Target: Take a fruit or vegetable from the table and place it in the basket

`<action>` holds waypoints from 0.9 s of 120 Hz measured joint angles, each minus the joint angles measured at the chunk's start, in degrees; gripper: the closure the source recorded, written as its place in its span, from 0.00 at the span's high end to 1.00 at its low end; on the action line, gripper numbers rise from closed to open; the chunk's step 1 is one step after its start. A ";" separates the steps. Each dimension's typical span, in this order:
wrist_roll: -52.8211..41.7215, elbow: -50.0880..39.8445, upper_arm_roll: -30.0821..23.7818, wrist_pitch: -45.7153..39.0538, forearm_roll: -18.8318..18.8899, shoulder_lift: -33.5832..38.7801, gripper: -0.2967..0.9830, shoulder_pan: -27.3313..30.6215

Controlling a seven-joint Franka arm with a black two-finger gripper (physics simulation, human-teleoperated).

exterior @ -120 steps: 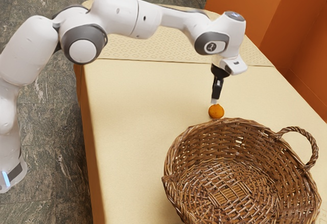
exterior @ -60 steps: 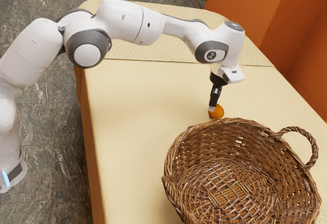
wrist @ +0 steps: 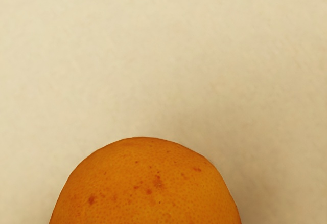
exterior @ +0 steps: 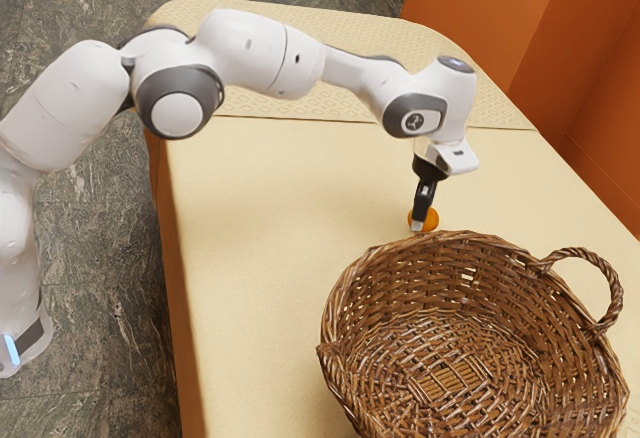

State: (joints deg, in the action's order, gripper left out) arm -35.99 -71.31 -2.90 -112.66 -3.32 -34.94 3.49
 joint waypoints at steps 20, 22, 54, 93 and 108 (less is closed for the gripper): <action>-0.60 0.02 0.00 -0.40 -0.15 -0.62 0.77 0.03; -0.65 0.04 0.00 -0.42 -0.15 -0.71 0.77 0.03; -1.08 0.09 0.07 -0.69 -0.11 -0.96 0.50 0.03; 0.05 0.59 0.13 0.71 0.33 1.23 0.45 -0.05; 0.79 0.55 0.23 3.63 0.54 5.33 0.45 0.06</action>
State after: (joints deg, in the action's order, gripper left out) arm -35.20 -70.76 -2.67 -109.03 -2.78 -29.61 3.55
